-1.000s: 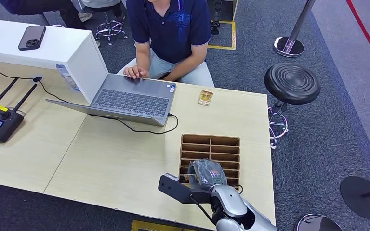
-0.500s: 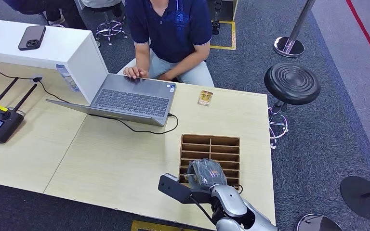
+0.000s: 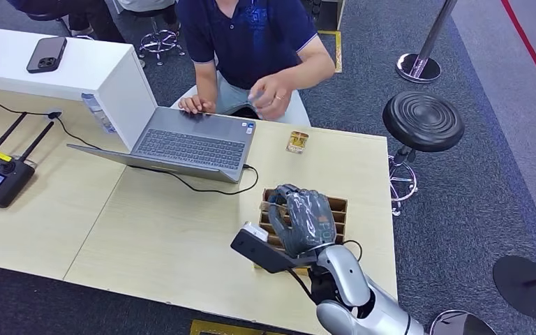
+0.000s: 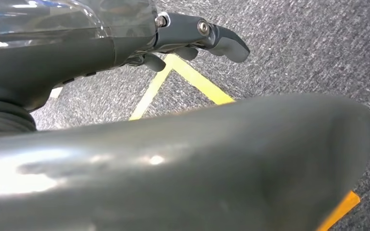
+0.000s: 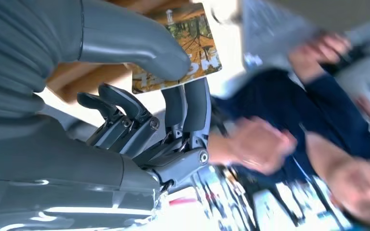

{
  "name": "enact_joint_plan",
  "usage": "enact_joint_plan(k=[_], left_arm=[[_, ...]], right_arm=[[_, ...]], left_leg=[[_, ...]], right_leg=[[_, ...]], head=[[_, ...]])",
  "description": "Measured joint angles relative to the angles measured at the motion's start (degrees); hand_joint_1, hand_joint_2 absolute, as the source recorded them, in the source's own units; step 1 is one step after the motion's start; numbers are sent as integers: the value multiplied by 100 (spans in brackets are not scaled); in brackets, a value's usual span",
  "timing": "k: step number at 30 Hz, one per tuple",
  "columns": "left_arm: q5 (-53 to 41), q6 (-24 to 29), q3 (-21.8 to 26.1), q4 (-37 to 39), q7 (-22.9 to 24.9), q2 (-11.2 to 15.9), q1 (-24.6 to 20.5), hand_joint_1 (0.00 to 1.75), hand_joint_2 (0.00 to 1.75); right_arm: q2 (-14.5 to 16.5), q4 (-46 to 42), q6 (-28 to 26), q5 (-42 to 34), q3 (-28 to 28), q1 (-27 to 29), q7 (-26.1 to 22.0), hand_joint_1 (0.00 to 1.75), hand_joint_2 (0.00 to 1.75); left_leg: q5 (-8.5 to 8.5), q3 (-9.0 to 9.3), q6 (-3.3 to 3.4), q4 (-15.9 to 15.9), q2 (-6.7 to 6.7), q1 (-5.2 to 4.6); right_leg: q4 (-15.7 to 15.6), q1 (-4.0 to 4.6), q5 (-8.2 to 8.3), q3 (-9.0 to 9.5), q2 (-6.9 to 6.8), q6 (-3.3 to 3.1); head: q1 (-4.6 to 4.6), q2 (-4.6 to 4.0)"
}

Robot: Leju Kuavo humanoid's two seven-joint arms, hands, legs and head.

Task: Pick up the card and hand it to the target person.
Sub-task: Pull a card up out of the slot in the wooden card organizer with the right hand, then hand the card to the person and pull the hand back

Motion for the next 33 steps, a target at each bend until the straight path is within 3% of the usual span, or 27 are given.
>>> enact_joint_plan(k=[11, 19, 23, 25, 29, 33], left_arm=[[-296, -166, -372, -18, 29, -81, -6, 0, 0], [-354, -175, -454, -13, 83, -84, -10, 0, 0], [-449, -206, -567, -16, 137, -73, -16, 0, 175], [-424, -203, -537, -19, 96, -70, -14, 0, 175], [-350, -193, -463, -15, 67, -74, -11, 0, 0], [-323, -187, -450, -15, 66, -71, -12, 0, 0]], right_arm=[[890, 3020, -1140, 1550, 357, -1198, -701, 175, 175], [1024, 3434, -1234, 1665, 337, -1329, -717, 175, 175], [967, 3369, -1166, 1638, 312, -1262, -707, 0, 175], [937, 3343, -1184, 1627, 293, -1233, -698, 0, 175], [843, 3197, -1219, 1540, 194, -1144, -679, 0, 175], [690, 2882, -1309, 1282, -15, -999, -698, 0, 175]], left_leg=[[5, 17, -1, -16, 6, 1], [3, 10, 1, -10, -11, 2], [4, 8, 1, -9, -16, 3], [4, 5, 1, -7, -18, 3], [3, 5, 1, -6, -21, 3], [3, 4, 1, -6, -26, 3]], right_leg=[[-13, 1, 7, 17, 6, -2], [-10, 2, -2, 18, -12, -1], [-10, 2, -1, 17, -16, -1], [-9, 3, -2, 15, -18, -1], [-9, 3, -3, 15, -21, 0], [-10, 3, -5, 16, -26, 0]], head=[[0, 0], [0, 0], [0, 0], [0, 0], [0, 0], [0, 0]])
